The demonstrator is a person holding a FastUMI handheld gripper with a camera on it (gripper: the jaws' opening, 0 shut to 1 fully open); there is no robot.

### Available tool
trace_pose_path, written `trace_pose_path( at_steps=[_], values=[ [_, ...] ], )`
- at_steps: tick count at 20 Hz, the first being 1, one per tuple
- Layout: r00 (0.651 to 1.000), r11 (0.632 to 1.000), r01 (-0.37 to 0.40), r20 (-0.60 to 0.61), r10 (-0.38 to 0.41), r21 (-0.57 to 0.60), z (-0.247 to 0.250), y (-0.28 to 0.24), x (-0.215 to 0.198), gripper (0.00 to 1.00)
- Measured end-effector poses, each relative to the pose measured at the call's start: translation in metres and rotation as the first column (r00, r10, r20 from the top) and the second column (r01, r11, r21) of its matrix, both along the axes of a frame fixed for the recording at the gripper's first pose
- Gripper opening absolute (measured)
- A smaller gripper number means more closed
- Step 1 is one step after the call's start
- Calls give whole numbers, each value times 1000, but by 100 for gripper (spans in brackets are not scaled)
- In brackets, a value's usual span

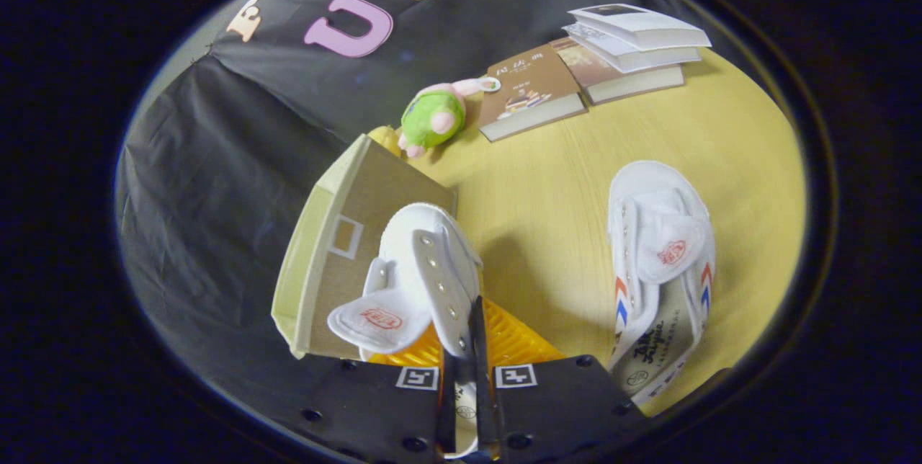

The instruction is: Open the storage box then place both shoes into the box .Put the left shoe in first, then the right shoe, with the right side of both shoes facing outward in a uniform manner.

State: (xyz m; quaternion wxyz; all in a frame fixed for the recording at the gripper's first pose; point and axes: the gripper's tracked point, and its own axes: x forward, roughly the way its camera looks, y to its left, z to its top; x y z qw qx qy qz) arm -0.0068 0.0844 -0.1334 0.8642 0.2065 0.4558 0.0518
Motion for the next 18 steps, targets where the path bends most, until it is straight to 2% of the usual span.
trace_pose_path(
  at_steps=[3,7,14,16,18],
  values=[
    [998,1000,4,61,-4,2,27,-1,-3,15],
    [992,998,-24,122,16,60,66,22,-8,15],
    [978,980,-138,173,113,141,109,110,7,15],
    [981,971,-146,156,117,192,109,142,17,15],
    [990,955,-121,102,97,271,102,174,30,15]
  ],
)
